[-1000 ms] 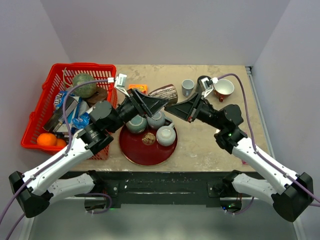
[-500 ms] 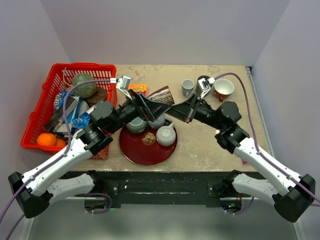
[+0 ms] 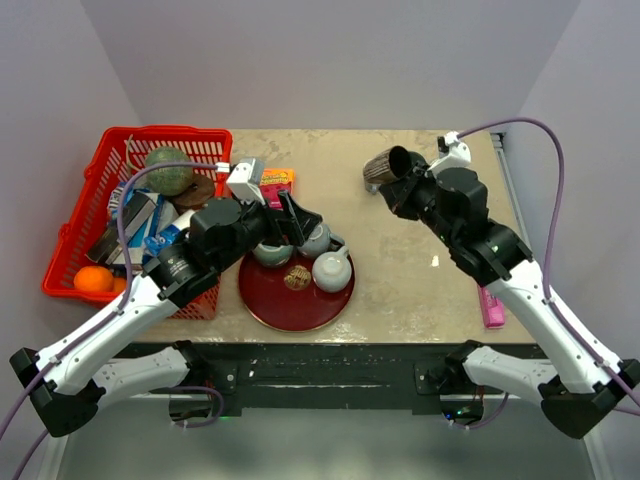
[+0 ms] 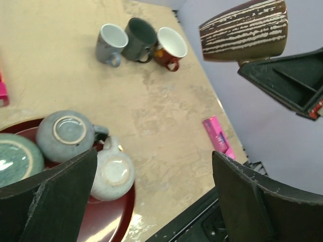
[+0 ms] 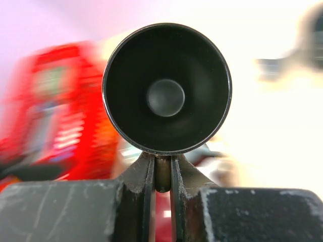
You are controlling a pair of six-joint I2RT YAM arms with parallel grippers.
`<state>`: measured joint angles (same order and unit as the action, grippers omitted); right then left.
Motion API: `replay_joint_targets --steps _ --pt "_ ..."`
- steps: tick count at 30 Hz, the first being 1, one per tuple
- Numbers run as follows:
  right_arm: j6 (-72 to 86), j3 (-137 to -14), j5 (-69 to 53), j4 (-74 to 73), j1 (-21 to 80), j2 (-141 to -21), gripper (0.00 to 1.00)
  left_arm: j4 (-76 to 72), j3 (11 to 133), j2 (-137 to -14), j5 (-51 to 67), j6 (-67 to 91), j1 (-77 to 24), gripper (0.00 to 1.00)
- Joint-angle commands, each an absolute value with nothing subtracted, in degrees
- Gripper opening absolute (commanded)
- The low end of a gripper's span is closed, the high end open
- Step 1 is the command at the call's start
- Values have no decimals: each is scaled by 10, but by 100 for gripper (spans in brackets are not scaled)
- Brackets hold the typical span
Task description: Turn the mug right side up
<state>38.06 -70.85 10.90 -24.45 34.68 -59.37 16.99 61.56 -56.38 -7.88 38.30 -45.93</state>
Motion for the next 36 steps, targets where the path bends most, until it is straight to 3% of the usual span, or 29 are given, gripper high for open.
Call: replay_joint_targets --steps 1,4,10,21,36 --pt "302 -744 290 -356 285 -624 0 217 636 -561 -115 357 -462 99" --pt "287 -717 262 -339 157 -632 0 228 635 -569 -107 354 -462 99" --pt "272 -677 274 -309 41 -696 0 248 632 -587 -94 351 -462 99" --pt "312 -675 305 -241 7 -837 0 258 616 -592 -72 340 -463 99" --pt "148 -664 213 -64 -58 -936 0 265 606 -593 -87 324 -462 99"
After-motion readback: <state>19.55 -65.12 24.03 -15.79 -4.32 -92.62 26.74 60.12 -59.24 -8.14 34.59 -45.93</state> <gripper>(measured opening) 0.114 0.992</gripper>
